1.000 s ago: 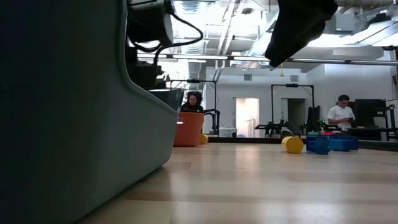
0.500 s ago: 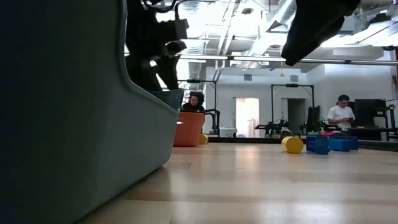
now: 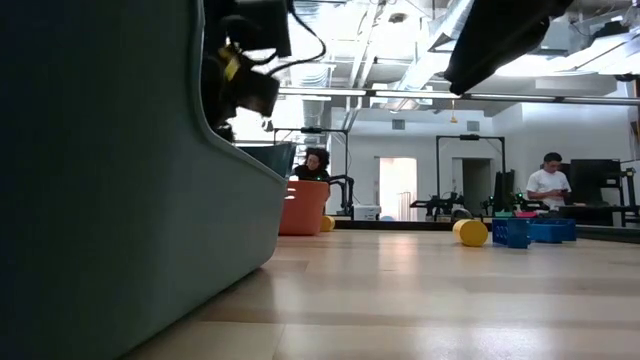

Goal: Sort blocks
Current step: Put the red wooden block into the yellow bin

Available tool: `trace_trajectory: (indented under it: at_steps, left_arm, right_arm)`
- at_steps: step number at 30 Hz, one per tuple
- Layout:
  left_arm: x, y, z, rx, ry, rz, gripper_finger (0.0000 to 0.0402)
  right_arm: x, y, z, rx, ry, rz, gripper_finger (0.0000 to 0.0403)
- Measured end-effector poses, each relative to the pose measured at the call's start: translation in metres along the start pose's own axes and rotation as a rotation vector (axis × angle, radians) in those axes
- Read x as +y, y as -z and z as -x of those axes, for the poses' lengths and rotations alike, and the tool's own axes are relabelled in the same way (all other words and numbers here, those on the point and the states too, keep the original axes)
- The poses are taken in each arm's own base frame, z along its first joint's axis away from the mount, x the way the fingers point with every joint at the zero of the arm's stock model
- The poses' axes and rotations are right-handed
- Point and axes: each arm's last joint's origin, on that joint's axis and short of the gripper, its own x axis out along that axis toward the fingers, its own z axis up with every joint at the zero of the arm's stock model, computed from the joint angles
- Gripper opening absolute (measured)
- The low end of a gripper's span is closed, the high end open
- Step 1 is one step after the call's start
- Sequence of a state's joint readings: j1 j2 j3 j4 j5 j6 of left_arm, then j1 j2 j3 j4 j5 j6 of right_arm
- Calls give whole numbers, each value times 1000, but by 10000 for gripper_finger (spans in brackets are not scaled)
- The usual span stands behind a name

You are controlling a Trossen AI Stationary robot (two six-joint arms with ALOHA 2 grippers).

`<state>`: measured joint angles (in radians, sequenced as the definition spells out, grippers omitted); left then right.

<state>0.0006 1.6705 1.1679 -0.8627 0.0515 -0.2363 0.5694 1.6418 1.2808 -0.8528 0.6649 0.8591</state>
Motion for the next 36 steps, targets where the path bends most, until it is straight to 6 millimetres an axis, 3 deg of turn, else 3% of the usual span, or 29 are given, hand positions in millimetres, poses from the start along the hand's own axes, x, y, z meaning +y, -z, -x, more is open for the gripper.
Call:
trace_trajectory:
  at_steps: [10, 17, 23, 27, 32, 36]
  left_arm:
    - [5, 3, -11, -52, -97, 54, 295]
    - [7, 0, -20, -64, -102, 62, 298]
    - [9, 0, -47, 38, -123, 51, 298]
    - [7, -7, -46, -15, -107, 31, 298]
    - [8, -8, -46, -20, -126, -4, 273]
    - [9, -7, -46, -17, -133, -40, 200]
  right_arm:
    - [0, -1, 0, -13, 8, 27, 244]
    - [1, -2, 0, -25, -4, 27, 244]
    - [1, -2, 0, -24, -2, 31, 244]
    - [1, -2, 0, -21, 0, 35, 244]
    - [1, -2, 0, -20, 0, 35, 244]
    - [1, -2, 0, -19, 1, 36, 244]
